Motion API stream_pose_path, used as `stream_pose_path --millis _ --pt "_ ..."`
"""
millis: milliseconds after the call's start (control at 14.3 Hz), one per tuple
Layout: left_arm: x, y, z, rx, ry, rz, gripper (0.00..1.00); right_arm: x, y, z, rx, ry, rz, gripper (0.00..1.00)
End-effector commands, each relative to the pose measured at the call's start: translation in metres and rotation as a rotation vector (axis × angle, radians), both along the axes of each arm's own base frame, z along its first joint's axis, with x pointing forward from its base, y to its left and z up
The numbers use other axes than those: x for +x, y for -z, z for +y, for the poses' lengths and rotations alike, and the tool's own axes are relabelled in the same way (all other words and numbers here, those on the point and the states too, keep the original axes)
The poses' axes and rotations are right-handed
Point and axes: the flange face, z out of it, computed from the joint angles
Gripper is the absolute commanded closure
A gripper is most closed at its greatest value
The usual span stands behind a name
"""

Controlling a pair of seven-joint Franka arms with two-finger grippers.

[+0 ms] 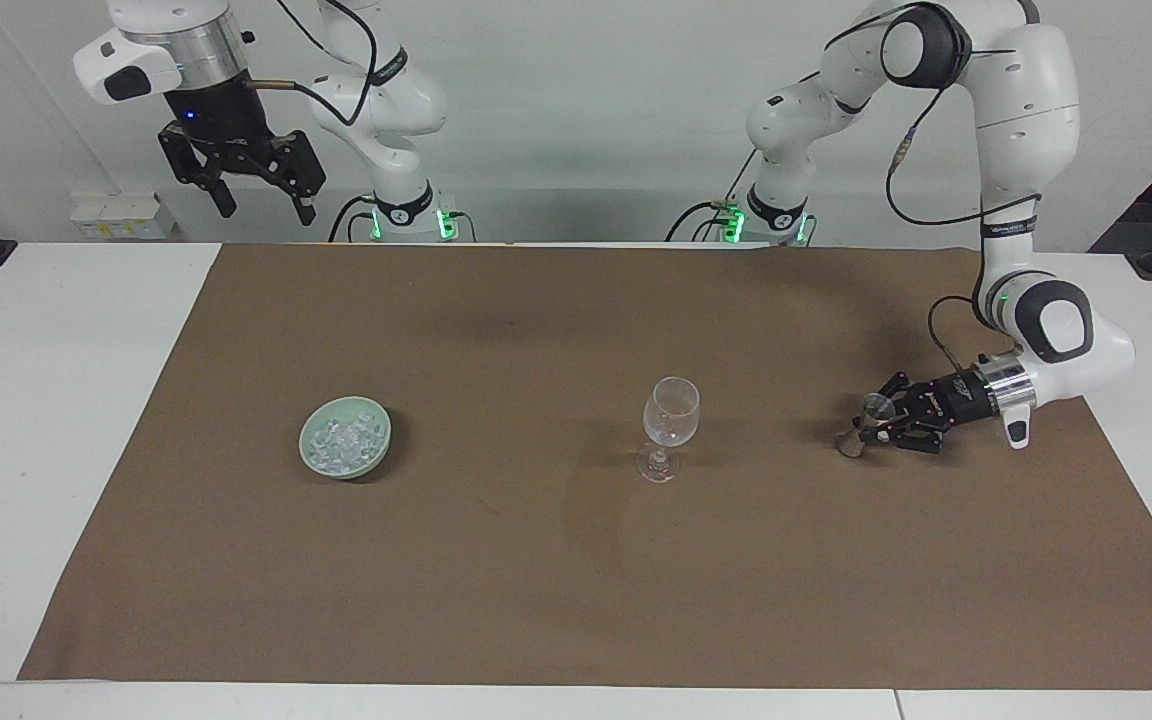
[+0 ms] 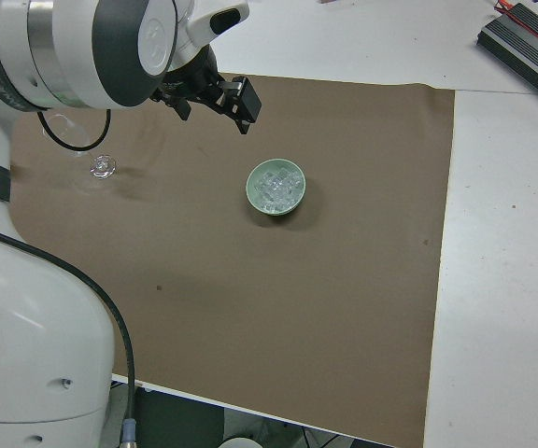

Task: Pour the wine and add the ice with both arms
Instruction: 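Lift the jigger with the left gripper and carry it toward the clear glass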

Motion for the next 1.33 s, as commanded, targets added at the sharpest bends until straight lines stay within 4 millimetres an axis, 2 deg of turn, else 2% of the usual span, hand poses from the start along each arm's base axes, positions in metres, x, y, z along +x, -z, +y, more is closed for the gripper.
stream_pose_path --millis 0,140,280,420,560,700,1259 --pt "0.007 -0.035 -0.018 0.010 -0.023 0.026 1.00 -0.006 -0.001 -0.003 0.019 -0.010 0.006 0.00" --pt "0.009 -0.056 -0.034 0.023 -0.009 0.019 1.00 -0.007 -0.001 -0.003 0.019 -0.010 0.007 0.00" --pt "0.010 -0.075 -0.040 0.036 -0.026 0.034 1.00 -0.006 -0.001 -0.003 0.019 -0.010 0.006 0.00" --pt "0.011 -0.100 -0.059 0.055 -0.024 0.043 1.00 -0.006 -0.001 -0.003 0.019 -0.010 0.006 0.00" --pt "0.013 -0.120 -0.067 0.080 -0.023 0.048 1.00 -0.006 -0.001 -0.003 0.019 -0.010 0.006 0.00" --pt "0.016 -0.134 -0.080 0.104 -0.020 0.071 1.00 -0.007 -0.001 -0.003 0.019 -0.010 0.007 0.00" --pt "0.027 -0.186 -0.169 0.223 -0.031 0.112 1.00 -0.006 -0.001 -0.003 0.019 -0.010 0.006 0.00"
